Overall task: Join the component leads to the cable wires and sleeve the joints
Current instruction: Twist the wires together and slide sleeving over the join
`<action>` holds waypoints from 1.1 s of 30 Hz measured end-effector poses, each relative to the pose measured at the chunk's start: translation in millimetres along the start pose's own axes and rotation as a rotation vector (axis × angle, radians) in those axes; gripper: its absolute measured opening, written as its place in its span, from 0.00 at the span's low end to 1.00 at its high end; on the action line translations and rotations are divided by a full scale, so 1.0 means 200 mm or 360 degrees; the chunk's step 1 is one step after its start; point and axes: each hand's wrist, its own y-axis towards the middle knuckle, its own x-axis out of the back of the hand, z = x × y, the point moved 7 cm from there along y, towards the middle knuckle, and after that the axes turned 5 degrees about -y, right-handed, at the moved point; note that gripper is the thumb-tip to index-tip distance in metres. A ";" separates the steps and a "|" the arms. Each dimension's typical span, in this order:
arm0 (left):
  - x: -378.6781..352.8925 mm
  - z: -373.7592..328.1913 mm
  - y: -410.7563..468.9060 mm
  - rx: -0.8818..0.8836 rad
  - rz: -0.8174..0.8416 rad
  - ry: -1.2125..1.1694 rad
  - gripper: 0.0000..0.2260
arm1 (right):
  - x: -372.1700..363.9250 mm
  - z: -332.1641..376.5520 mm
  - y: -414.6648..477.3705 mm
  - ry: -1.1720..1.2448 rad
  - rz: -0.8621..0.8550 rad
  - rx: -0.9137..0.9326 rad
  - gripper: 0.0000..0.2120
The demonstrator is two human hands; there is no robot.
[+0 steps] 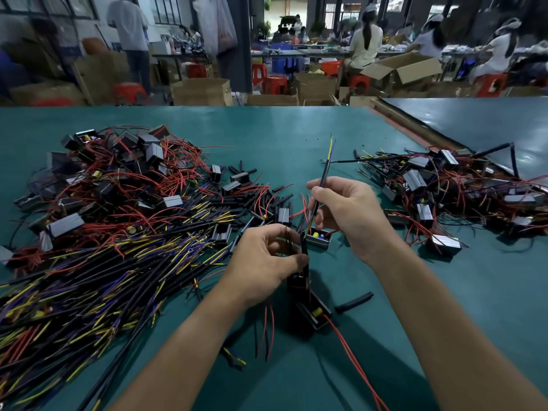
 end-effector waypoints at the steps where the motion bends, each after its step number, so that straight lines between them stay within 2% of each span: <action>1: 0.00 0.00 0.00 -0.0007 0.0012 0.0013 0.10 | 0.00 0.00 0.00 0.0002 0.0000 -0.0003 0.06; 7: 0.01 -0.02 0.00 -0.0053 0.0069 0.0037 0.08 | 0.00 0.01 0.00 -0.0024 0.0024 0.0007 0.05; 14: 0.03 -0.02 0.01 -0.0081 -0.0026 0.0116 0.03 | 0.01 0.00 -0.01 -0.0091 0.0026 0.0024 0.06; 20: 0.05 -0.03 0.00 -0.0088 -0.0076 0.0096 0.07 | -0.01 0.01 -0.01 -0.0120 0.0089 0.0060 0.06; 23: 0.06 -0.04 0.00 -0.0082 -0.0129 0.0053 0.07 | -0.01 0.01 -0.02 -0.0195 0.0220 0.0101 0.06; 28: 0.06 -0.04 0.00 -0.0095 -0.0093 0.0038 0.06 | -0.01 0.00 -0.06 -0.0627 0.0702 0.0152 0.02; 33: 0.06 -0.03 0.00 -0.0073 -0.0085 0.0002 0.05 | -0.01 -0.01 -0.07 -0.0663 0.0719 0.0118 0.02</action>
